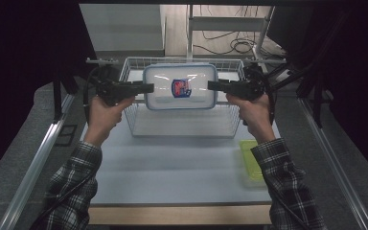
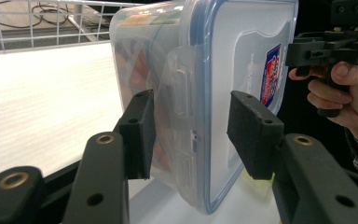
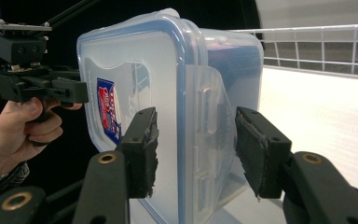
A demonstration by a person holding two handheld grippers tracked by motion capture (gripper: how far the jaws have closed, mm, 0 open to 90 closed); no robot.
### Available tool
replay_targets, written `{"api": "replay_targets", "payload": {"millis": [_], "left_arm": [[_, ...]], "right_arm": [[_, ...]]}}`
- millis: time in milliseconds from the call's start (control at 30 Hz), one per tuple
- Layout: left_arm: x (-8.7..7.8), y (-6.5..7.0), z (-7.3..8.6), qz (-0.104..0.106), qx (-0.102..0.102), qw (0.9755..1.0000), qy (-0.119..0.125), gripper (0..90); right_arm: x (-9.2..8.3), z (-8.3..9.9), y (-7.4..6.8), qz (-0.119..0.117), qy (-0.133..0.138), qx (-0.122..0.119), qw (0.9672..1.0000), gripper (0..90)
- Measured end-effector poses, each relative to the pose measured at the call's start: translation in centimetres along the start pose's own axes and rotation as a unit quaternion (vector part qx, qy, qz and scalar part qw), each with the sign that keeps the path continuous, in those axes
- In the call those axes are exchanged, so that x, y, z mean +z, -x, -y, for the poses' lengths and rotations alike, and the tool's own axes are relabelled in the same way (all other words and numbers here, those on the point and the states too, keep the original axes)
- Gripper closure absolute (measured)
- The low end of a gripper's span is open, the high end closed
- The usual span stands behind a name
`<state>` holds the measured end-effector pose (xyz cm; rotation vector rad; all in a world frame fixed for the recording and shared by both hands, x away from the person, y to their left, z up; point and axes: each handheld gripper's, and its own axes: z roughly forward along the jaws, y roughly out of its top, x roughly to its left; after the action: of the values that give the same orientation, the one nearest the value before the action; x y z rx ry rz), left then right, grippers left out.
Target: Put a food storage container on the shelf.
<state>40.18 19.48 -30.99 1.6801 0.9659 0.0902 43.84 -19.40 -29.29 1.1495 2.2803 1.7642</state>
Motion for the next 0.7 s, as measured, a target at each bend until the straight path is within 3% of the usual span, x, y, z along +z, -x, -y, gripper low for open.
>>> {"api": "replay_targets", "payload": {"millis": [367,700], "left_arm": [[1.9,-1.2,-0.9,-0.008,-0.007,0.9999,-0.003,52.6],[2.3,-2.0,-0.9,-0.002,-0.015,0.9998,0.015,51.7]], "right_arm": [[1.0,-0.7,2.1,0.009,0.002,0.012,0.9999,48.4],[1.4,-0.8,2.5,0.021,0.000,0.023,0.9995,47.7]]}}
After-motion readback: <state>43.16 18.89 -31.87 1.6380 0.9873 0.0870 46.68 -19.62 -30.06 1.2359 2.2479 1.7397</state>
